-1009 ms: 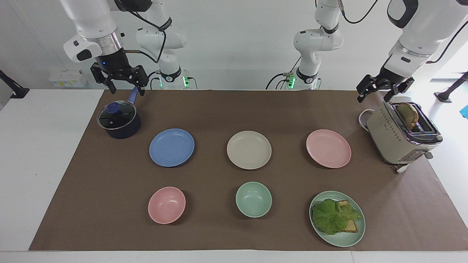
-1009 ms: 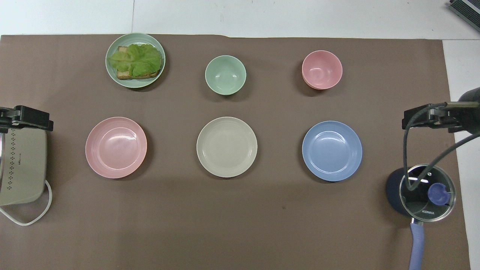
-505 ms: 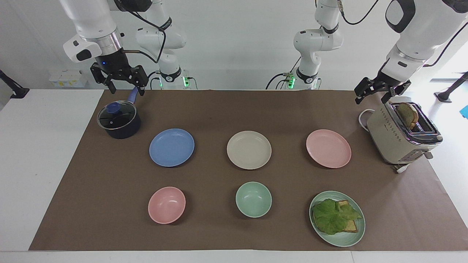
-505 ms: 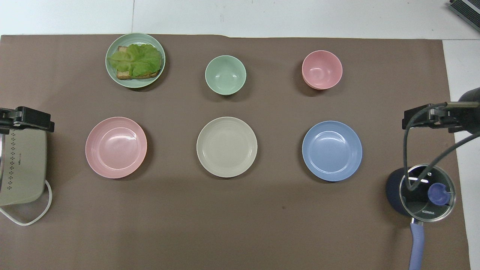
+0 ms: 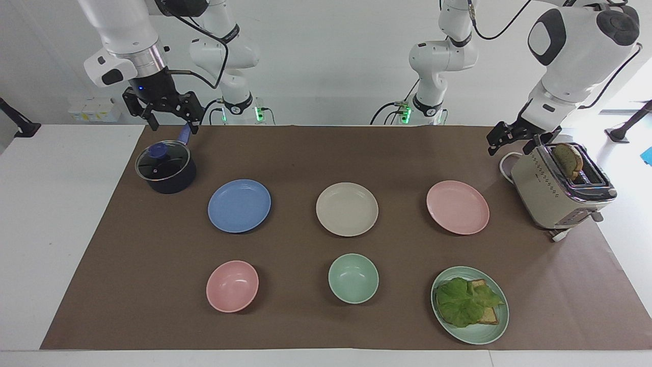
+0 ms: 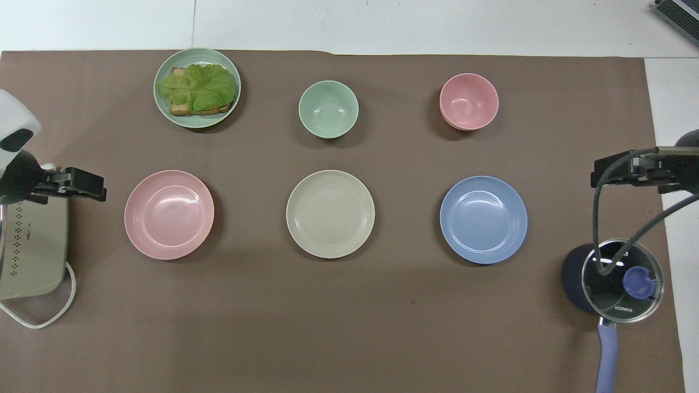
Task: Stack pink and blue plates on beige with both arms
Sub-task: 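Reach the left gripper to the pink plate's rim nearest it and grasp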
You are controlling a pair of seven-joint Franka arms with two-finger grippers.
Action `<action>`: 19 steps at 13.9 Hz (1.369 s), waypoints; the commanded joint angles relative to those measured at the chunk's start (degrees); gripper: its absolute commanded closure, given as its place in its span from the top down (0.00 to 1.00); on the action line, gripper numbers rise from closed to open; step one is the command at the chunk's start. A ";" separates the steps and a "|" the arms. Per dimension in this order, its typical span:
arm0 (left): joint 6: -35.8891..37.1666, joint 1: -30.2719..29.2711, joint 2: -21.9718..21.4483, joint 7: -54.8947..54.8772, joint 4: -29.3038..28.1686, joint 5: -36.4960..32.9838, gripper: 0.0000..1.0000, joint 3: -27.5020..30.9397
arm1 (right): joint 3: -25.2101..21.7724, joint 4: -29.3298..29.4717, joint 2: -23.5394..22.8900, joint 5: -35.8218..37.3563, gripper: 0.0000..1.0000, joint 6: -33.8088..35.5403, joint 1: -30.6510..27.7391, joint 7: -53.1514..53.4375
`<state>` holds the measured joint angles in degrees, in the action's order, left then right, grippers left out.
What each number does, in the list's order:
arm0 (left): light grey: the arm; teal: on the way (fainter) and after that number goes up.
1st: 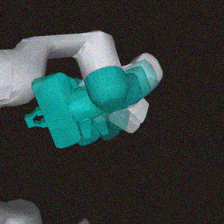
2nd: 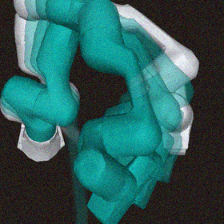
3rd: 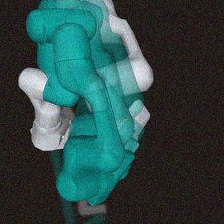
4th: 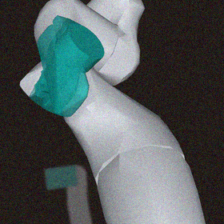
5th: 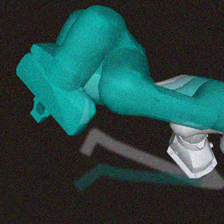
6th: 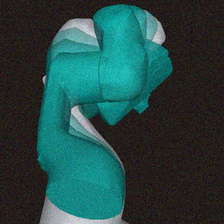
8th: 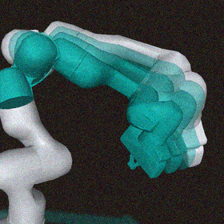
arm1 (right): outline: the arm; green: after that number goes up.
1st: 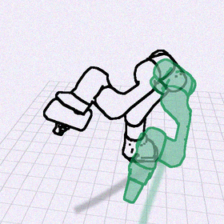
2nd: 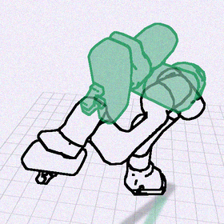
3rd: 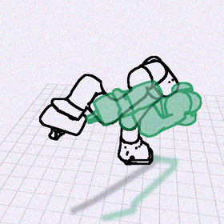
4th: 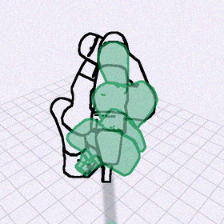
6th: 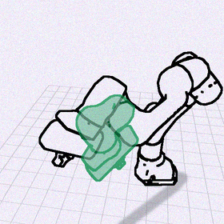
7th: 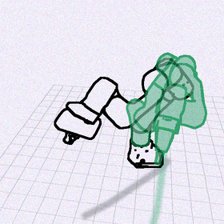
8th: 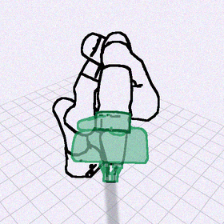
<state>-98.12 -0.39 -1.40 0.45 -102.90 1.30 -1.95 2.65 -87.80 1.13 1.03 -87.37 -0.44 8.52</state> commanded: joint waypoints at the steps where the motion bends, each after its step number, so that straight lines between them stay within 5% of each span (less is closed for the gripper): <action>1: -4.52 -1.37 -1.16 -0.71 -4.67 -0.51 1.00 -0.24 | 0.16 -0.35 0.63 -1.11 1.00 0.36 -0.53 0.80; 5: -14.37 -1.37 -0.89 -0.97 -12.14 -0.51 1.00 -0.24 | 0.16 -0.44 0.63 -1.11 1.00 0.36 -0.62 0.80; 19: -27.20 -3.92 10.88 -2.74 -14.79 -0.51 1.00 -0.24 | 0.16 -0.35 0.63 -1.11 1.00 0.36 -0.53 1.06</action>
<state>-122.71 -3.57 8.04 -2.07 -117.09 1.30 -1.78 2.65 -87.81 1.13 1.03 -87.37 -0.44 8.52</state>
